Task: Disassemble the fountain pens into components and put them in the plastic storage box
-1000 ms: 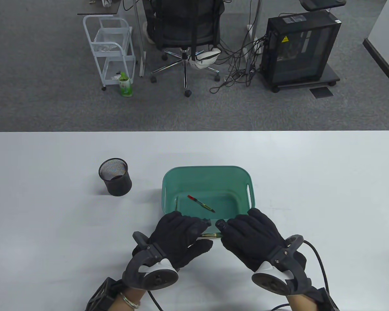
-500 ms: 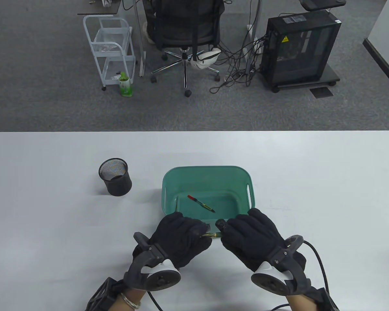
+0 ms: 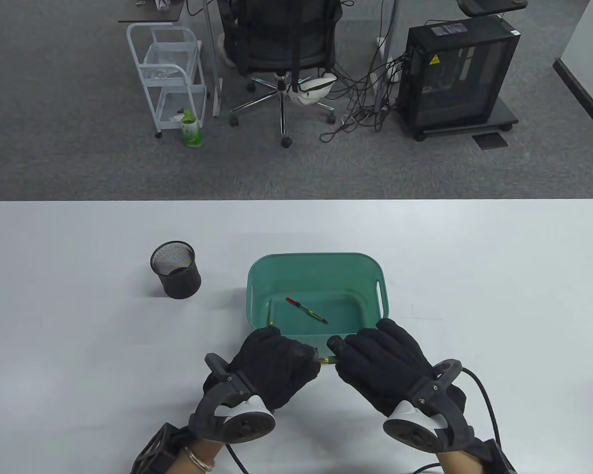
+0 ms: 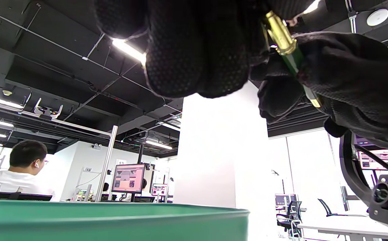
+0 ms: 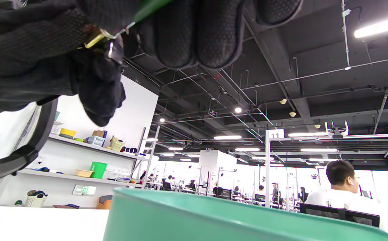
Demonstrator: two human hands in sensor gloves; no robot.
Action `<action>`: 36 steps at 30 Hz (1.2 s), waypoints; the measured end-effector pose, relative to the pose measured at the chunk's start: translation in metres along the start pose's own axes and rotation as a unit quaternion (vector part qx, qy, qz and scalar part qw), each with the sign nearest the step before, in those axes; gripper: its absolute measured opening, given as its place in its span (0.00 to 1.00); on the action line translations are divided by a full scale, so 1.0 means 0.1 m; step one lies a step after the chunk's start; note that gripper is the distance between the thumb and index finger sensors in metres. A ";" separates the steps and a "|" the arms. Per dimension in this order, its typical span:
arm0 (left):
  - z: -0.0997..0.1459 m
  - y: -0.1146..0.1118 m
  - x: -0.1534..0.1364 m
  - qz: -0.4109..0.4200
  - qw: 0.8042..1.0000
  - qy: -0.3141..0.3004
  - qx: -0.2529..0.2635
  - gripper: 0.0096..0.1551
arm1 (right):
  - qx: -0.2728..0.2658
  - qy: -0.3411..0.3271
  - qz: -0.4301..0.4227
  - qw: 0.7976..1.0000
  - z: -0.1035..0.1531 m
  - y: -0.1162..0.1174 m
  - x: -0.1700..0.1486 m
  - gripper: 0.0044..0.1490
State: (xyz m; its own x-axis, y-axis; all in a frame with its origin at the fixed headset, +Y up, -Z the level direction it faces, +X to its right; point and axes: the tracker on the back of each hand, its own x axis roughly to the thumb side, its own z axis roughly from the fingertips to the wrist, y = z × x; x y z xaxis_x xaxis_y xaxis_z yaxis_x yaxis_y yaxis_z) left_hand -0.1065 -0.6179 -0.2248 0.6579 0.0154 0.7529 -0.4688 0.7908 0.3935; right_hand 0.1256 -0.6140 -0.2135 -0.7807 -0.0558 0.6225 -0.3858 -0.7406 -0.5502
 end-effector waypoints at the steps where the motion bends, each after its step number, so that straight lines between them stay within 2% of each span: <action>1: 0.00 0.00 0.00 0.000 1.000 0.001 0.001 0.27 | 0.000 -0.001 0.001 1.000 0.00 0.00 0.00 0.28; 12: 0.01 0.01 -0.02 0.007 1.000 0.002 0.008 0.28 | 0.002 -0.001 0.000 1.000 0.00 0.01 0.01 0.28; 21: 0.01 0.01 -0.03 0.009 1.000 0.006 -0.007 0.32 | 0.007 0.005 0.005 1.000 0.00 0.03 -0.03 0.28; 36: 0.00 0.00 0.00 -0.005 1.000 0.002 -0.016 0.24 | 0.003 0.004 0.006 1.000 0.00 0.02 -0.02 0.28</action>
State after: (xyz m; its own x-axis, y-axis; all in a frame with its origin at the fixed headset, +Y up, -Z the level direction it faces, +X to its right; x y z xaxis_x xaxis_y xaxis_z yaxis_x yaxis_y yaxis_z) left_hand -0.1068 -0.6176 -0.2248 0.6648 0.0098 0.7470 -0.4428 0.8105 0.3835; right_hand 0.1269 -0.6154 -0.2160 -0.7888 -0.0588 0.6119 -0.3740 -0.7439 -0.5537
